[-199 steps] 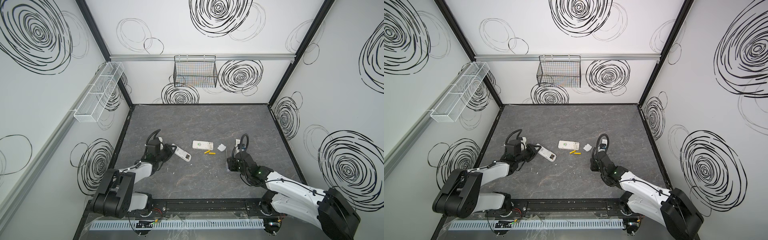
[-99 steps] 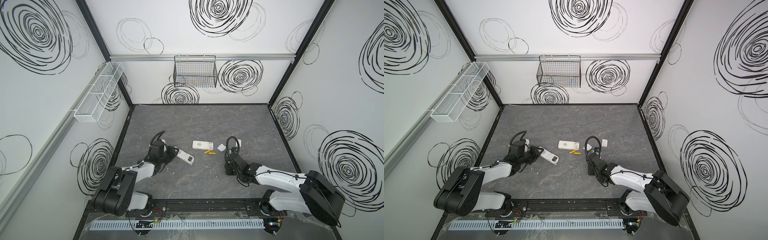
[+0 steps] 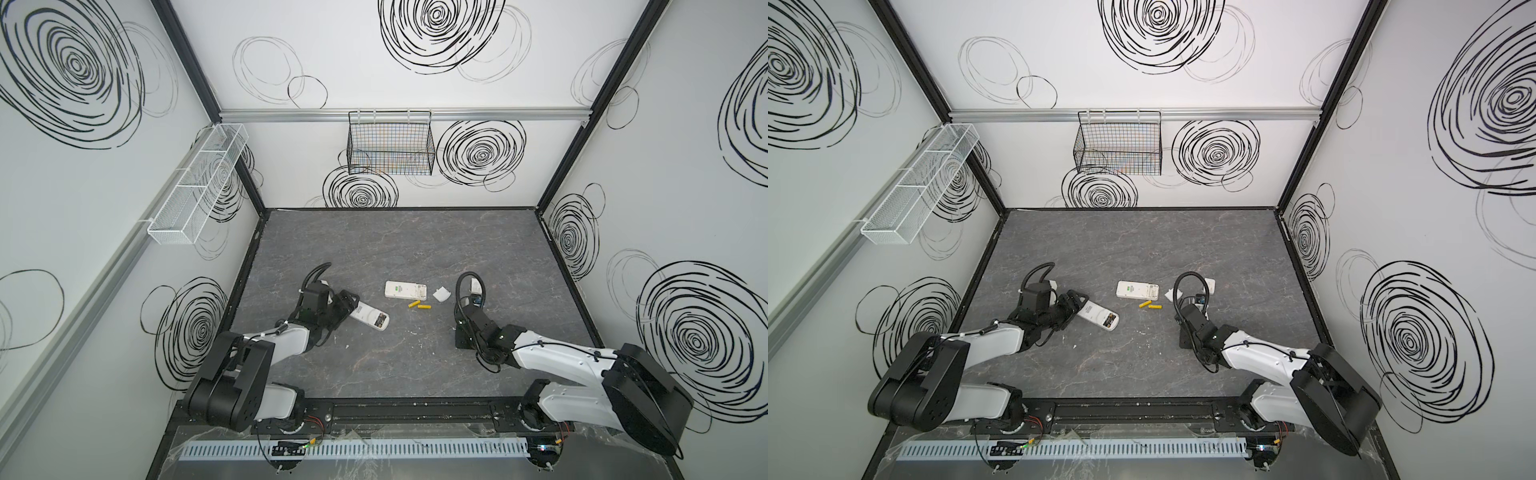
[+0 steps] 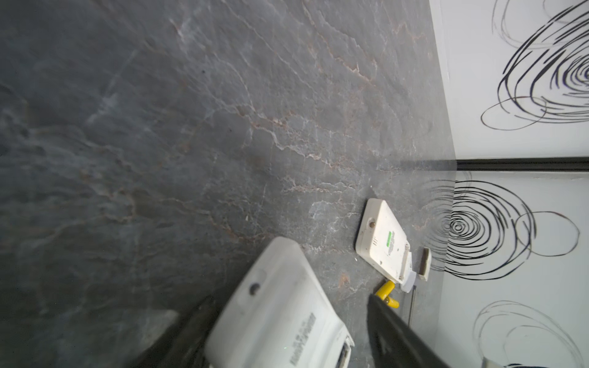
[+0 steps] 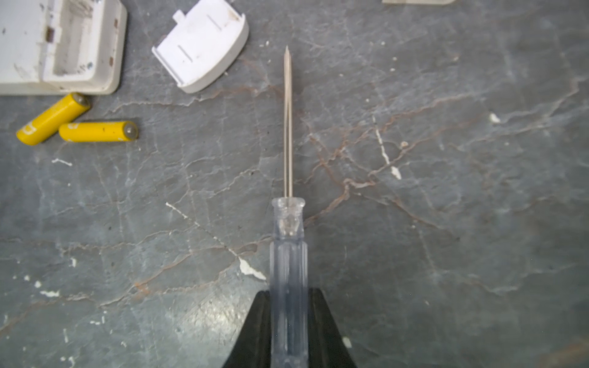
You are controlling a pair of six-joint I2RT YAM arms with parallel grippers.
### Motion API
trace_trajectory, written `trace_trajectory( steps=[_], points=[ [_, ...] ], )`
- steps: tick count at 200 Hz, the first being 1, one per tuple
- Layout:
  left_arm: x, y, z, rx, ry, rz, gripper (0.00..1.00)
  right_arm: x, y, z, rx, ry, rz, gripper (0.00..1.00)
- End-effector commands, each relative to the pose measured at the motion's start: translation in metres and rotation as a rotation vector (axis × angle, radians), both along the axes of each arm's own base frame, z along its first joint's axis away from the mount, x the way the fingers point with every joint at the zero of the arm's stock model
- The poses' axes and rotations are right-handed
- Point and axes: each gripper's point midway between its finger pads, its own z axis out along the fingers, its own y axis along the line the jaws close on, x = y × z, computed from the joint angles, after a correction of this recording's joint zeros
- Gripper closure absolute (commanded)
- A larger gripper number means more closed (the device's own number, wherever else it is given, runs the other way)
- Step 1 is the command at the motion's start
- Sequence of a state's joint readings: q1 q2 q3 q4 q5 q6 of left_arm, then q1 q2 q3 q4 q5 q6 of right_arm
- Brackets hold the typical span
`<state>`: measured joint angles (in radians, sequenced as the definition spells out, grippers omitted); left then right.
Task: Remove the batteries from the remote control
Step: 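Lift the screwdriver with the right gripper and bring it toward the left gripper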
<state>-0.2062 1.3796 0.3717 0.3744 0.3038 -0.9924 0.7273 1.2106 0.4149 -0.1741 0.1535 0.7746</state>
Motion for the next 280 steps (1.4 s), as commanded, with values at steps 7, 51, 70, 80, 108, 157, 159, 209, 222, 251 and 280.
trace_trajectory(
  steps=[7,51,70,80,108,157,159,209,222,251,280],
  points=[
    [0.007,0.016,-0.001,0.091,0.007,0.035,0.04,-0.001,-0.014,0.001,0.001,-0.004,-0.054,0.89],
    [0.019,0.035,0.010,0.093,-0.011,0.094,0.04,0.010,-0.027,0.015,0.018,-0.068,-0.096,0.93],
    [0.029,0.040,0.021,0.112,-0.039,0.093,0.04,0.017,-0.032,0.026,0.019,-0.105,-0.105,0.93],
    [0.034,0.040,0.030,0.128,-0.066,0.080,0.04,0.022,-0.031,0.034,0.037,-0.132,-0.103,0.93],
    [0.055,0.031,0.066,0.148,-0.191,-0.006,0.04,0.038,-0.023,0.063,0.112,-0.243,-0.048,0.94],
    [0.087,0.002,0.153,0.212,-0.462,-0.254,0.04,0.050,0.008,0.117,0.207,-0.455,0.158,0.94],
    [0.087,0.000,0.157,0.213,-0.472,-0.266,0.04,0.050,0.009,0.120,0.211,-0.464,0.166,0.94],
    [0.068,-0.055,0.202,0.121,-0.636,-0.539,0.03,0.041,0.035,0.159,0.288,-0.651,0.375,0.96],
    [0.057,-0.073,0.205,0.131,-0.685,-0.638,0.01,0.033,0.045,0.167,0.313,-0.704,0.465,0.96],
    [0.028,-0.109,0.209,0.097,-0.745,-0.822,0.04,0.025,0.057,0.175,0.342,-0.742,0.557,0.97],
    [0.007,-0.133,0.208,0.044,-0.762,-0.914,0.04,0.014,0.068,0.168,0.326,-0.736,0.651,0.99]
  ],
)
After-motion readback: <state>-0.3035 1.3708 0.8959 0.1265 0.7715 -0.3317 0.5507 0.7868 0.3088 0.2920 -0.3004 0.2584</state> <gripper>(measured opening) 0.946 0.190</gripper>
